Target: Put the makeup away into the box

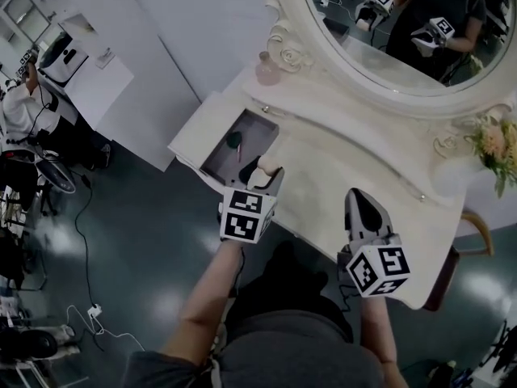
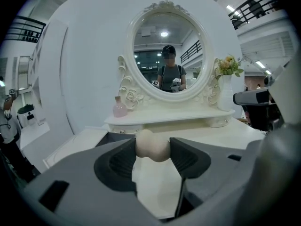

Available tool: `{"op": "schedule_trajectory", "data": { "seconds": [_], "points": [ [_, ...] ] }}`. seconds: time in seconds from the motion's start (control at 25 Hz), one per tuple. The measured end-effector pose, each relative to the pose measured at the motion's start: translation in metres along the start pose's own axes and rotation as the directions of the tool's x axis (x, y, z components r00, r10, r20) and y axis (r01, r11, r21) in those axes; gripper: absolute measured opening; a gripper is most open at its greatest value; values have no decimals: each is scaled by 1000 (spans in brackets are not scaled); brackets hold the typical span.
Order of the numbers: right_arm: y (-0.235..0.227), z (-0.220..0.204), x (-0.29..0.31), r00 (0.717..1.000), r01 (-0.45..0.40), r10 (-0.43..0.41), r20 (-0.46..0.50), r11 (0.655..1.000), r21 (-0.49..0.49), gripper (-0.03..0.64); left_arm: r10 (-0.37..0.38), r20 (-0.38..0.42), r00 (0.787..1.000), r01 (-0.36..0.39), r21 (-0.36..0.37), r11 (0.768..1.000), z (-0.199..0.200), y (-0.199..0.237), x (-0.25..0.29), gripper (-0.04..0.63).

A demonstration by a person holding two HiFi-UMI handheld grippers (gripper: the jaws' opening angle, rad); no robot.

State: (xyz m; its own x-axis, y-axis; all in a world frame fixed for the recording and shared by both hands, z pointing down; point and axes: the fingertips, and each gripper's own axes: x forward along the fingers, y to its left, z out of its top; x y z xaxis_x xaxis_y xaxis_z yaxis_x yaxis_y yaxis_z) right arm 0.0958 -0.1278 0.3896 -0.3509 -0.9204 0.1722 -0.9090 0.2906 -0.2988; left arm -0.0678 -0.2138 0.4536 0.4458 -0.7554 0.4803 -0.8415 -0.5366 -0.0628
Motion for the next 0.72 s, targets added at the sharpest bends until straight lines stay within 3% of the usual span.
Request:
{"op": "schedule_trajectory", "data": {
  "seconds": [0.4, 0.72],
  "points": [
    [24, -3, 61, 1000, -8, 8, -24, 1000, -3, 5, 21, -3, 1000, -21, -21, 1000, 1, 68, 17, 225],
    [32, -8, 95, 999, 16, -17, -44, 1000, -5, 5, -7, -3, 1000, 7, -25, 1000, 1, 97, 39, 225]
  ]
}}
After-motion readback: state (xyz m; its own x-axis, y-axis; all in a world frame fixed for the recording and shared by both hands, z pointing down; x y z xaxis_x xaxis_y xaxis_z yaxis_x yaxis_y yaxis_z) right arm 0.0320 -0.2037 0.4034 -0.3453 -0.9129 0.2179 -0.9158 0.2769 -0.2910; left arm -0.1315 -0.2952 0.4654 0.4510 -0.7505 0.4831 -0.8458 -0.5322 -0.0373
